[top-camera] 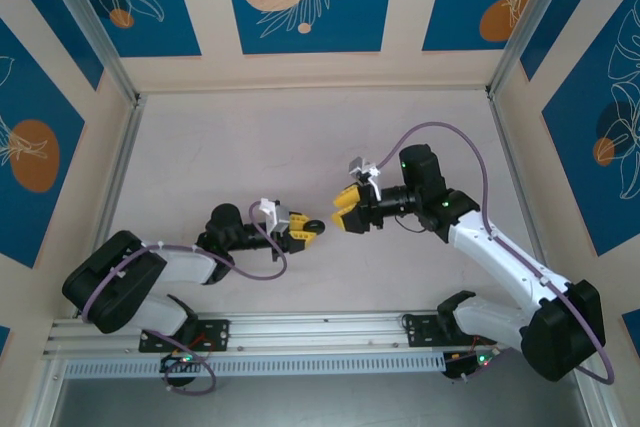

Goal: Insert wireless bluetooth earbuds into charging case

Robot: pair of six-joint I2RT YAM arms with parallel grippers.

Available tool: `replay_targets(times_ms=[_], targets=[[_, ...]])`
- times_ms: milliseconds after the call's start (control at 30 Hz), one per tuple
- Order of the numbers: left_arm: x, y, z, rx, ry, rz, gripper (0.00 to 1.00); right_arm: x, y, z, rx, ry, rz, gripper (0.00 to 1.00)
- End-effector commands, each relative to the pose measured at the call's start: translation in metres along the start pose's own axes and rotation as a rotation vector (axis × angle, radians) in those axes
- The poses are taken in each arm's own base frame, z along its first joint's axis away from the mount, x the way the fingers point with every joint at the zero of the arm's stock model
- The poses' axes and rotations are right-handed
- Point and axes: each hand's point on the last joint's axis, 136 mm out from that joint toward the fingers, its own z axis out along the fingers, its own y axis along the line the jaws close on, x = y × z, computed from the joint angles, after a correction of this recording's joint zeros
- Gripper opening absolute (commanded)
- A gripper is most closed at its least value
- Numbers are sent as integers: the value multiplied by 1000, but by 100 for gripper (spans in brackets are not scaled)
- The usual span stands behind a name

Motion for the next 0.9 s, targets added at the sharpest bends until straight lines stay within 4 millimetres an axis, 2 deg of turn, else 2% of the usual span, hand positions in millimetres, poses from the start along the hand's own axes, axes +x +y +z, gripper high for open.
replay_targets(times_ms=[0,167,267,867], targets=[[-10,-15,-2,58,-32,61,28,17,-2,-1,10,45,-215,53],[-11,-19,-2,72,-39,76,28,28,1,7,-13,50,-395,50],[-12,-20,-2,77,-39,80,28,31,1,15,-36,65,-433,49],[-13,-20,-3,68,-29,90,28,35,1,45,-169,103,-378,42]])
